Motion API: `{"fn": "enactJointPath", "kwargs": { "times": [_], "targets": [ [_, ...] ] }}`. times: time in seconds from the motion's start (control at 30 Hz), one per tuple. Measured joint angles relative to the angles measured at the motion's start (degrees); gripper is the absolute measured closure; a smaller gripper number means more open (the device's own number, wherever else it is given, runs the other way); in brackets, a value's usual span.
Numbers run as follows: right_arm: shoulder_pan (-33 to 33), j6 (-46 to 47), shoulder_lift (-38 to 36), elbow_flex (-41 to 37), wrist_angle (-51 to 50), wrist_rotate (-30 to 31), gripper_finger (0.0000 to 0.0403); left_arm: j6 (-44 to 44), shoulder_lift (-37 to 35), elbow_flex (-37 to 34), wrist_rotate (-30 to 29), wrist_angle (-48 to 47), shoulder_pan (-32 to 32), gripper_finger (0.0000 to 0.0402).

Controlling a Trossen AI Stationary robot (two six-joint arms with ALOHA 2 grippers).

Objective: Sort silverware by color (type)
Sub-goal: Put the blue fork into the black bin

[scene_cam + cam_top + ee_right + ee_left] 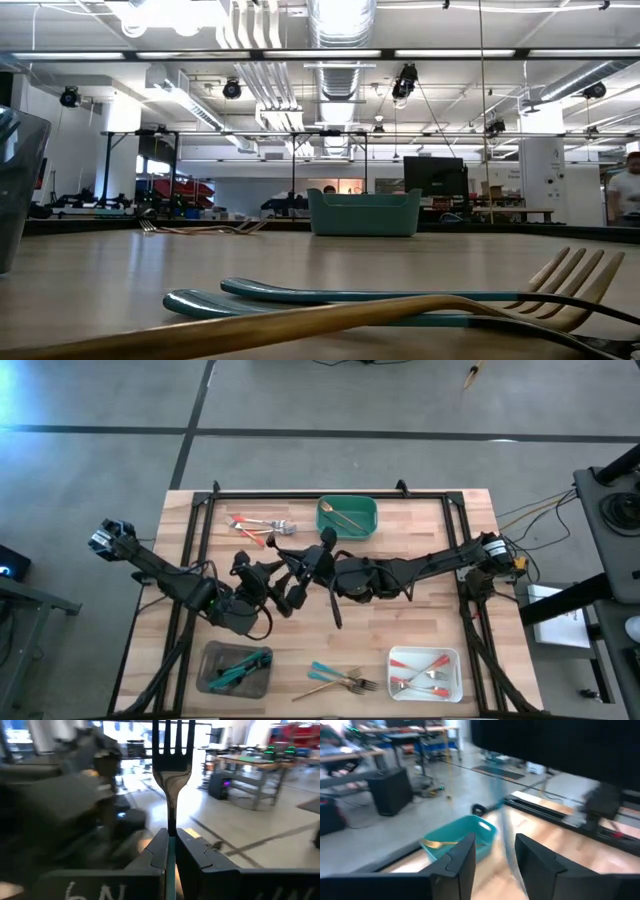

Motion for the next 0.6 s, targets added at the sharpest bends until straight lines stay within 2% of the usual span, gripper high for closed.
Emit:
{"fn": "enactJointPath", "kwargs": {
  "times": [0.17,0.3,0.43,0.6],
  "targets": [
    [0.1,-0.5,0.0,0.0,-0.1,-2.2,0.0390,1.9,0.0,0.0,-3.5,0.2,0.1,0.0264],
    [0.1,-2.8,0.0,0.0,-0.2,-2.0,0.0390,2.2,0.0,0.0,-3.6,0.2,0.2,0.0273],
    [0.1,-3.3,0.0,0.0,-0.2,-1.5,0.0390,2.3,0.0,0.0,-4.0,0.4,0.1,0.0308],
    [0.0,-4.0,0.0,0.0,-0.3,-1.1,0.0390,2.3,0.0,0.0,-4.0,0.3,0.1,0.0376]
  ]
}}
